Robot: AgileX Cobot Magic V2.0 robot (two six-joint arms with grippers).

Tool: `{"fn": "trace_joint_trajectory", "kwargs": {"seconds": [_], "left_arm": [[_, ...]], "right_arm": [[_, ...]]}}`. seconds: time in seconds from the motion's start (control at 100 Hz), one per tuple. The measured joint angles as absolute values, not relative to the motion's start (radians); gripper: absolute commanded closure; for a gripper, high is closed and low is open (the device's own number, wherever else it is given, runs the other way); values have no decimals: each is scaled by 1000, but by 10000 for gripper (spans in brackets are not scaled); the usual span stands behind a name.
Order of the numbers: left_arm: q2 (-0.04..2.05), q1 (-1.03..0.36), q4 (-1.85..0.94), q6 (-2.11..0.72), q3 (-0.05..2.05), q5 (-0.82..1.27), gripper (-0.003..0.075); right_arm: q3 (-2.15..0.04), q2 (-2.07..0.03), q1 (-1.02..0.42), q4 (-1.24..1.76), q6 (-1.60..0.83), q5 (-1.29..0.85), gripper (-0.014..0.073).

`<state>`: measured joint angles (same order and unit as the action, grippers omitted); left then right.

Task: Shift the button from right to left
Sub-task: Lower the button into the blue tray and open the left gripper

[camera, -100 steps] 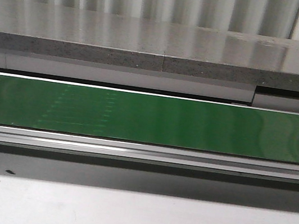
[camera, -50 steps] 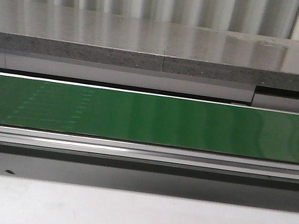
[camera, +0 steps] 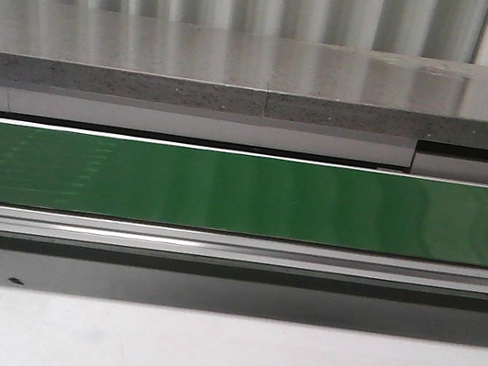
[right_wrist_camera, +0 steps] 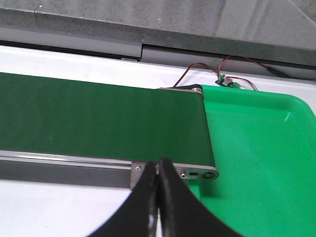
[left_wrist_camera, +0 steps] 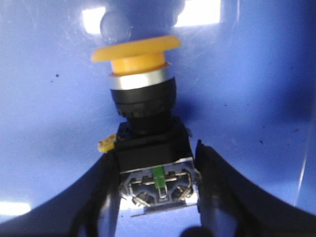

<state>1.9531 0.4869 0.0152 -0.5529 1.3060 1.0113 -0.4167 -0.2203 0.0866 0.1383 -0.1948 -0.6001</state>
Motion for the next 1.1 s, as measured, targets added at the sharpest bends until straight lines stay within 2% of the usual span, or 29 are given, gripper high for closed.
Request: {"fn": "trace_joint_trajectory", "kwargs": {"seconds": [0.06,0.18,0.25,0.45,0.64,0.73,0.83,0.9,1.1], "left_arm": [[1953,487,22,-553,1306,1011,485],[1953,487,36,-553,1306,1010,279],[1953,487,43,-553,1306,1007,215],[1936,471,75,-553,1306,982,209],[1818,452,66,-475,1304,919,212],[1742,437,45,-459,1295,898,248],[1653,414,9,-421,1272,869,328],[1593,389,-12,-365,1249,837,410],[1426,300,-28,-279,1163,785,710]], "right_arm": [[-417,-220,87,138,-195,-600,662],[-417,-220,87,138,-195,-600,662],[-417,-220,87,138,-195,-600,662],[-417,-220,87,138,-195,-600,662],[-417,-220,87,138,-195,-600,662],[-417,-220,87,138,-195,-600,662],[-417,-220,87,138,-195,-600,662],[-417,-220,87,138,-195,-600,662],[-417,-220,87,138,-195,-600,662]]}}
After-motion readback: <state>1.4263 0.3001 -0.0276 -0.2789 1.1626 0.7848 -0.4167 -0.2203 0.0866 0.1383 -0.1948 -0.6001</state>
